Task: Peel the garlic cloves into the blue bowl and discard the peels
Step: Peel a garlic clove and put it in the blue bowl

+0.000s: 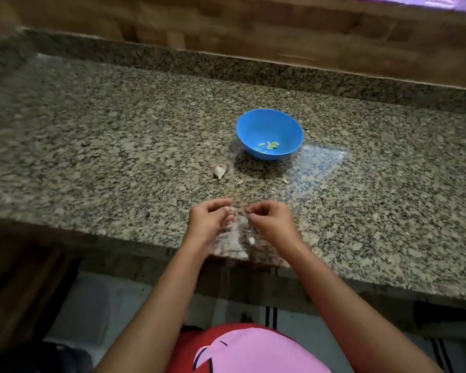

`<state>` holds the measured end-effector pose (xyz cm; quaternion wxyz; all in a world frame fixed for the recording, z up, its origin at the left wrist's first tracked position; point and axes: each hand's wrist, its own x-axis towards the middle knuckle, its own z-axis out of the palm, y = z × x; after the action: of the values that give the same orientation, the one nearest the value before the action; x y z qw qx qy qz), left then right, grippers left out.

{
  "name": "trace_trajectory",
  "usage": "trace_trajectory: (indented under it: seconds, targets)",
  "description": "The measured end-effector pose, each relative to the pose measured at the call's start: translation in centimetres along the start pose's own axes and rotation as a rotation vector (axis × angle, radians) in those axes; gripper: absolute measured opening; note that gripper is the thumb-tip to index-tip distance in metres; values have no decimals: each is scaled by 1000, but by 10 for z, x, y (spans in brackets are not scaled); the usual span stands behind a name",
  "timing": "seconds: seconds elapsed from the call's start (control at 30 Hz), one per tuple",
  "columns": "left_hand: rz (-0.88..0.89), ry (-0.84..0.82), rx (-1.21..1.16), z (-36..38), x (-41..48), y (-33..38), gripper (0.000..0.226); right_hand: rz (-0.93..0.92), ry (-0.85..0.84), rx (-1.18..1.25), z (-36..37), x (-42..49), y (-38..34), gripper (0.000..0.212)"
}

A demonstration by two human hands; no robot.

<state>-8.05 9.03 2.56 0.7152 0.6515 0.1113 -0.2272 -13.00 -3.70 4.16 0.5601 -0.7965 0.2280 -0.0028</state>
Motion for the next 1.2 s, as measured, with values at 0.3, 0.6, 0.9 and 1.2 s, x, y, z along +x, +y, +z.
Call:
trace_trajectory:
  seconds: [0.3,0.6,0.9,1.2]
  targets:
    - [83,348,-404,-174,-74,-11,18,128,-573,372,175,-49,-62,26]
    - [-14,846,-520,-406,-176,-77,17,188,-942,135,423,-159,-84,20]
    - [-169,1095,-819,-537,-198,-143,29,272,-1134,-145,604,-203,-53,18]
    - [-420,1017,-838,-599,-158,-226,29,394,-1100,-380,714,-194,11,38]
